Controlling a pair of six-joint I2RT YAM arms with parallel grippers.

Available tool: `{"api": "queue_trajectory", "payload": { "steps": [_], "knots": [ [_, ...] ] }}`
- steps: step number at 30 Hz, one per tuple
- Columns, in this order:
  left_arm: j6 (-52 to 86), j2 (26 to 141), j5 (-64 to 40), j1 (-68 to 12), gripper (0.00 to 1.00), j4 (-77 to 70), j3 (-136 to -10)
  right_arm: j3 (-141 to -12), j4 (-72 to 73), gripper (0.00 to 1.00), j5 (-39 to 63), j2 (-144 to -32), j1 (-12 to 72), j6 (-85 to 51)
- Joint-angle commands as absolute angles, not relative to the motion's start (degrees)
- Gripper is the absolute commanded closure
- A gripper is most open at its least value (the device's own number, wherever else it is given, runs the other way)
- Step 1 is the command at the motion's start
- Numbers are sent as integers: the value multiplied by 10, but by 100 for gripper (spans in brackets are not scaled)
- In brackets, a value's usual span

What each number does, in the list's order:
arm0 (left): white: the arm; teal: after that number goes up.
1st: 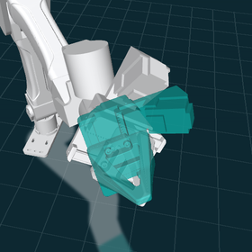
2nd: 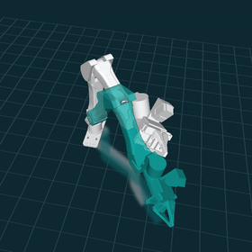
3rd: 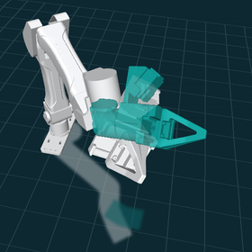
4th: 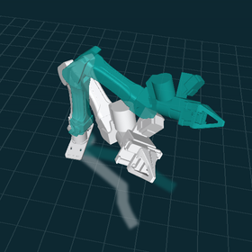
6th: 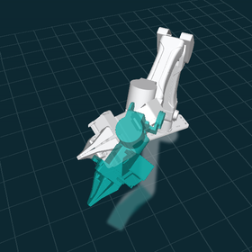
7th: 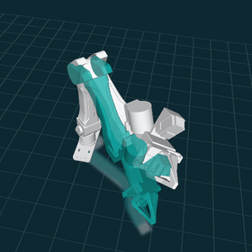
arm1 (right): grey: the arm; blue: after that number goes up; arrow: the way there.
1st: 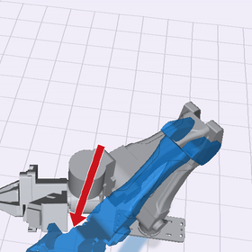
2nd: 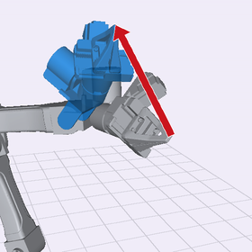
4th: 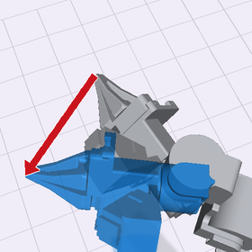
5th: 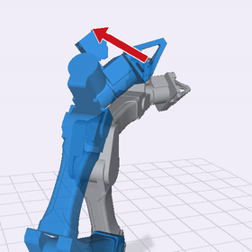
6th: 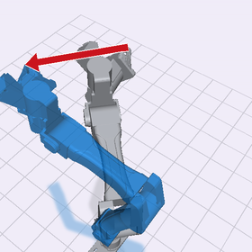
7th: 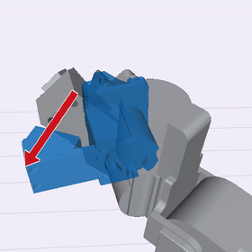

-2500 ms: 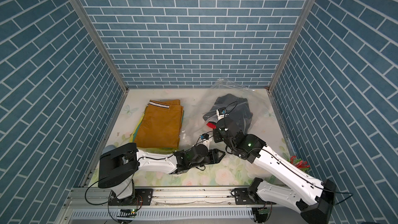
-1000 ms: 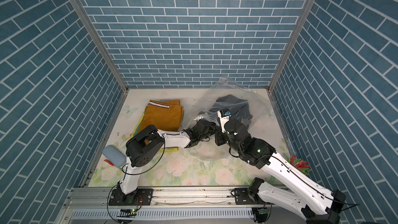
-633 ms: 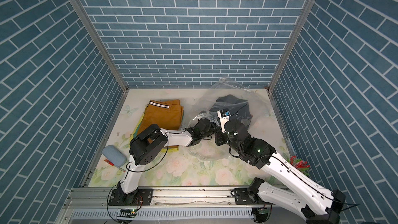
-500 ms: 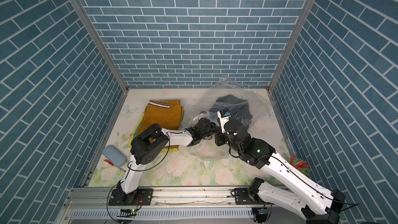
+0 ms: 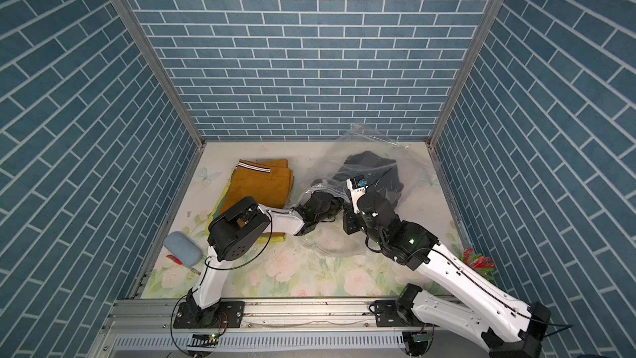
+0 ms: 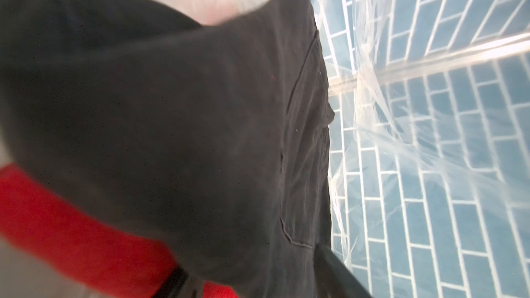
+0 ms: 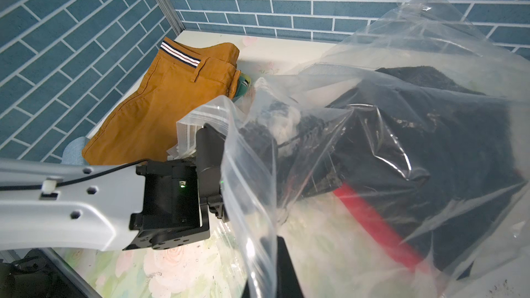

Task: Take the trousers out of the vacuum bag
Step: Take out the trousers from the vacuum bag.

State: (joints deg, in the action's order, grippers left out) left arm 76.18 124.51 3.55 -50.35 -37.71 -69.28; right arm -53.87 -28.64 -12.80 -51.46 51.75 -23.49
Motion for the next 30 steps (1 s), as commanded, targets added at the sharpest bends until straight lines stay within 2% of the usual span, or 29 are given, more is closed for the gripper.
{"api": "queue_trajectory", "payload": {
  "steps": [1, 11, 17, 30],
  "knots": [
    [788, 1252, 64, -493, 32, -403, -683, -540, -276, 100, -128, -506, 520, -225],
    [850, 1273, 132, -484, 35, -457, -676, -532, -270, 100, -122, -501, 520, -229],
    [864, 1284, 178, -482, 36, -435, -705, -527, -263, 100, -115, -499, 520, -235],
    [879, 1330, 191, -462, 45, -464, -761, -515, -249, 100, -107, -495, 520, -238]
  ]
}}
